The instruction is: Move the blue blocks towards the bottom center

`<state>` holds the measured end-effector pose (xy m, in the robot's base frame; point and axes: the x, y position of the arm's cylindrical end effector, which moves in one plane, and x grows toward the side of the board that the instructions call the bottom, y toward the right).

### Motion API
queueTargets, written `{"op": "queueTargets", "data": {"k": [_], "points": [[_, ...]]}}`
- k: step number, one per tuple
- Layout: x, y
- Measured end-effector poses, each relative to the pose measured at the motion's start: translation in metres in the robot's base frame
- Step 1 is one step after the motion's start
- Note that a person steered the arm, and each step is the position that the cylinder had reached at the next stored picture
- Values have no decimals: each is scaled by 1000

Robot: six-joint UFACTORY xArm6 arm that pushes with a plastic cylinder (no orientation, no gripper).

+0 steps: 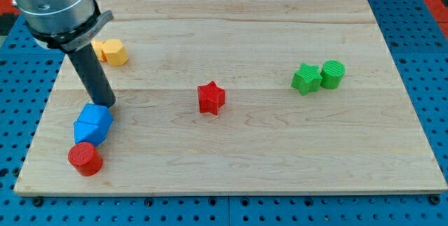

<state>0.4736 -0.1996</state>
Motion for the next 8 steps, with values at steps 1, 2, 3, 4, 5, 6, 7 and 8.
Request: {"op": "queueTargets", "data": {"k": [1, 2, 3, 4, 5, 6, 7, 8], "points": [[-4, -43], [20, -13], [20, 62], [39, 82], [12, 77], [25, 49], [50, 46], [57, 72]]}}
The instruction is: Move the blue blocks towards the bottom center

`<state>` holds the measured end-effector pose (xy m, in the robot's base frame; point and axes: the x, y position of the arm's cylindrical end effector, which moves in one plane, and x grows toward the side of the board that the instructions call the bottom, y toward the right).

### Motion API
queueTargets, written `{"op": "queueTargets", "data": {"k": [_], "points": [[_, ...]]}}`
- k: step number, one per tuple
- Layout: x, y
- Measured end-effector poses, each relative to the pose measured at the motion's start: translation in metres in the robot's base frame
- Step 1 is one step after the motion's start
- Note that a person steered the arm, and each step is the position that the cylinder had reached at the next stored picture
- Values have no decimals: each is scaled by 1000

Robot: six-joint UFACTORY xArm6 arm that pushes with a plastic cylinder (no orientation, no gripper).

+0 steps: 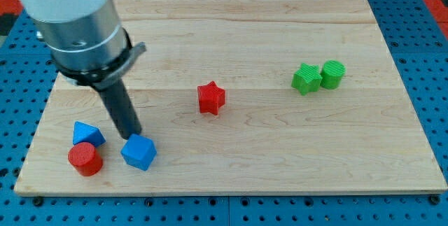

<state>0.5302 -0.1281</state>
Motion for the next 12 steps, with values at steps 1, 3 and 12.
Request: {"op": "queueTargets", "data": {"k": [1, 3, 12], "points": [[-18, 3], [-43, -99], [14, -1]]}}
